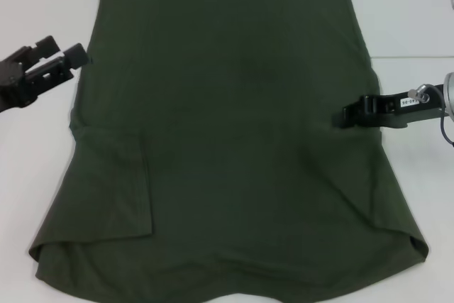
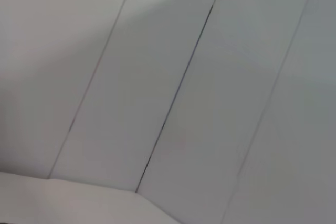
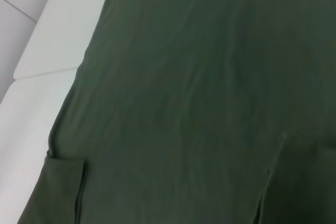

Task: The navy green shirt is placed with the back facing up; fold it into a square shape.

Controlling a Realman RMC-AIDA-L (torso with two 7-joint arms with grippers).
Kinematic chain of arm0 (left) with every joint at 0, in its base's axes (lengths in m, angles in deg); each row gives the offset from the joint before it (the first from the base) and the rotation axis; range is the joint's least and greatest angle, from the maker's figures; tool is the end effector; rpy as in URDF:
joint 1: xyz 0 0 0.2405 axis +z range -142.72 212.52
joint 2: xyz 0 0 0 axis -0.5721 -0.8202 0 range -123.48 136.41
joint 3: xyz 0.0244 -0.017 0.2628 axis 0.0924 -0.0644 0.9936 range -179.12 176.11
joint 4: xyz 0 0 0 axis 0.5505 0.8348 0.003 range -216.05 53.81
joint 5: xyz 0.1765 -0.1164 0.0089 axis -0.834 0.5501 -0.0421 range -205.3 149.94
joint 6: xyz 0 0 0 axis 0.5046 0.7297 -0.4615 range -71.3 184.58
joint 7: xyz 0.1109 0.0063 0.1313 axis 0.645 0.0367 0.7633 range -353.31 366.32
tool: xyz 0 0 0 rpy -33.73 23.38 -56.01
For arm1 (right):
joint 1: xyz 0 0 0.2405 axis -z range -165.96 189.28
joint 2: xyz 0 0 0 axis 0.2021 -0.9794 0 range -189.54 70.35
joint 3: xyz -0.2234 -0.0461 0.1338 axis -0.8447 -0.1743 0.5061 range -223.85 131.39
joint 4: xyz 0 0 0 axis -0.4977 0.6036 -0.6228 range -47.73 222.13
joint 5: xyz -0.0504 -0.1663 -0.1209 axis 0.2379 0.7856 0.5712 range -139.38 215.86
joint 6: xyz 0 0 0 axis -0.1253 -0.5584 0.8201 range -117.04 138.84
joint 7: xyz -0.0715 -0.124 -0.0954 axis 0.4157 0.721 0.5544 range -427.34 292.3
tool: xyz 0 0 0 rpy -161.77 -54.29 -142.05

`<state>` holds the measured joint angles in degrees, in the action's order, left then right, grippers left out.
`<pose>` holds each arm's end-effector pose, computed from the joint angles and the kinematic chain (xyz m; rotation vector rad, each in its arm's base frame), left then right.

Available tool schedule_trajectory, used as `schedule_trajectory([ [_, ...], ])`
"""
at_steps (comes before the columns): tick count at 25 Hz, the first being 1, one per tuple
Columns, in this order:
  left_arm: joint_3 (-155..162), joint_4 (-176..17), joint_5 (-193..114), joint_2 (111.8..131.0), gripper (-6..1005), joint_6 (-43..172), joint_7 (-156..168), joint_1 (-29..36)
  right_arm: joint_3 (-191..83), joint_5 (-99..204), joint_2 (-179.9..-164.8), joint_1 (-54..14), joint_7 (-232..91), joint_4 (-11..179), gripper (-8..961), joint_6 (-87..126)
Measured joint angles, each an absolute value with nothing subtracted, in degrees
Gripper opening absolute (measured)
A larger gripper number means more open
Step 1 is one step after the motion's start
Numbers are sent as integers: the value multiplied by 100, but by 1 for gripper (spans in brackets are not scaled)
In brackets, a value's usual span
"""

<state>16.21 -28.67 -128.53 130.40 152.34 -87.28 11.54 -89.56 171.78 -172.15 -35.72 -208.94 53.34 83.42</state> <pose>-0.2710 0.3361 0.0764 -2.1236 -0.8154 -1.1773 0.2400 0.4421 -0.0088 -2.2685 1.6611 0.3070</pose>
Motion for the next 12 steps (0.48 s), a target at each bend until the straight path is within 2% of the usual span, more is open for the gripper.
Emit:
schedule_trajectory([
  [8, 1462, -2865, -12990, 13008, 948, 15228, -9041, 1171, -8778, 15590, -17127, -3166, -20003, 5341, 199, 9027],
  [9, 1459, -2791, -13148, 12985, 948, 15223, -9240, 1171, -8776, 15508, -17092, -3110, -20010, 5318, 218, 9079],
  [11, 1464, -2635, -13505, 12919, 948, 15218, -9716, 1171, -8798, 15584, -16973, -3049, -20168, 5259, 317, 9145],
  [12, 1477, -2491, -13852, 12859, 948, 15230, -10196, 1165, -8813, 15758, -16821, -3000, -20410, 5189, 366, 9185],
])
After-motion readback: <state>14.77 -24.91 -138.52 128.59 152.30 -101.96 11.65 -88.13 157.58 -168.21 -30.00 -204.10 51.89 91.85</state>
